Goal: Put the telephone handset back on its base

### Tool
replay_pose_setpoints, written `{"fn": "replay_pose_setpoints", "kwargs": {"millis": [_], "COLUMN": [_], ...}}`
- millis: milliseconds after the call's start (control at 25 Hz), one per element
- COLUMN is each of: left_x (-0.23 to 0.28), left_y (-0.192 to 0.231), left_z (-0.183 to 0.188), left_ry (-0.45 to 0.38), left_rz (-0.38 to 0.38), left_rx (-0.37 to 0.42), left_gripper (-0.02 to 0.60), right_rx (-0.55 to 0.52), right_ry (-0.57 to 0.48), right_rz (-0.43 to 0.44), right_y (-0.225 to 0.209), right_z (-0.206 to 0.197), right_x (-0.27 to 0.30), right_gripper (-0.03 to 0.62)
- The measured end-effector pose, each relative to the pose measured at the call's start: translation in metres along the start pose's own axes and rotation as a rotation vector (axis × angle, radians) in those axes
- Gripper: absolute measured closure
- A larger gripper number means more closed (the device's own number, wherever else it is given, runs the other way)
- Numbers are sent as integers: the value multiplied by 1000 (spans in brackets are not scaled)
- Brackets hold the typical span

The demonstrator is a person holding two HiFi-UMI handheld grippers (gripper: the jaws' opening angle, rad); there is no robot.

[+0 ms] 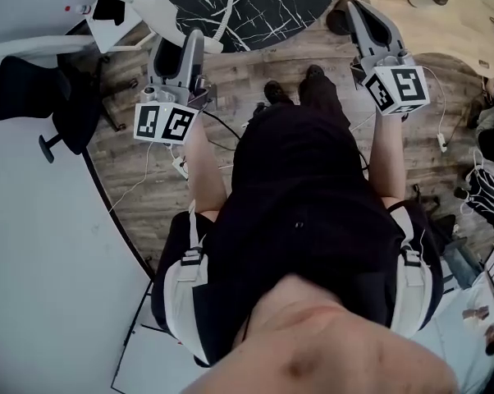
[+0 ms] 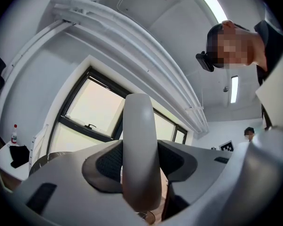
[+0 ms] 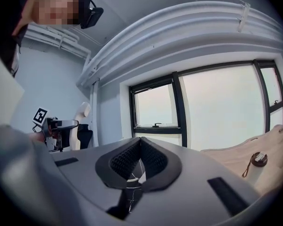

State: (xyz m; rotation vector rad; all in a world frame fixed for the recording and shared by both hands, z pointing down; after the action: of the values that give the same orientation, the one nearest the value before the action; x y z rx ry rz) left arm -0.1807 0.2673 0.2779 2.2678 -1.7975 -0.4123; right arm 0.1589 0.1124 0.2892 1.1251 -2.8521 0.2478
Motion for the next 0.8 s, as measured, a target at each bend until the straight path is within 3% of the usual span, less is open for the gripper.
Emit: {"fn": "replay_pose_setpoints", "kwargs": {"millis": [280,800], "left_x": [7,55], "left_y": [1,3], "left_z": [-11,-17], "left_ry": [63,84], "left_rz": [12,35], "left_rx": [0,4], "left_gripper": [356,356], "right_rx": [5,-3], "right_ry": [49,56], "right_rz": [-24,26], "right_y": [4,-31], "right_z": [-9,-7], "right_x": [-1,45], "right_gripper": [565,565]}}
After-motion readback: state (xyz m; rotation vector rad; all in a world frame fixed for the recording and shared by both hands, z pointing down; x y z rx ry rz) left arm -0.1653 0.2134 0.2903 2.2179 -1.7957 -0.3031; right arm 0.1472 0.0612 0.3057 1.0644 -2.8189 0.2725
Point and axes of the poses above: the fingertips, and each gripper's own axes: x forward along the fingers, y to its left, z out of its top, the point moved 9 cm from there along -x, backward along the fingers, and after that the axes turned 4 degrees about -z, right-handed, at the moved point
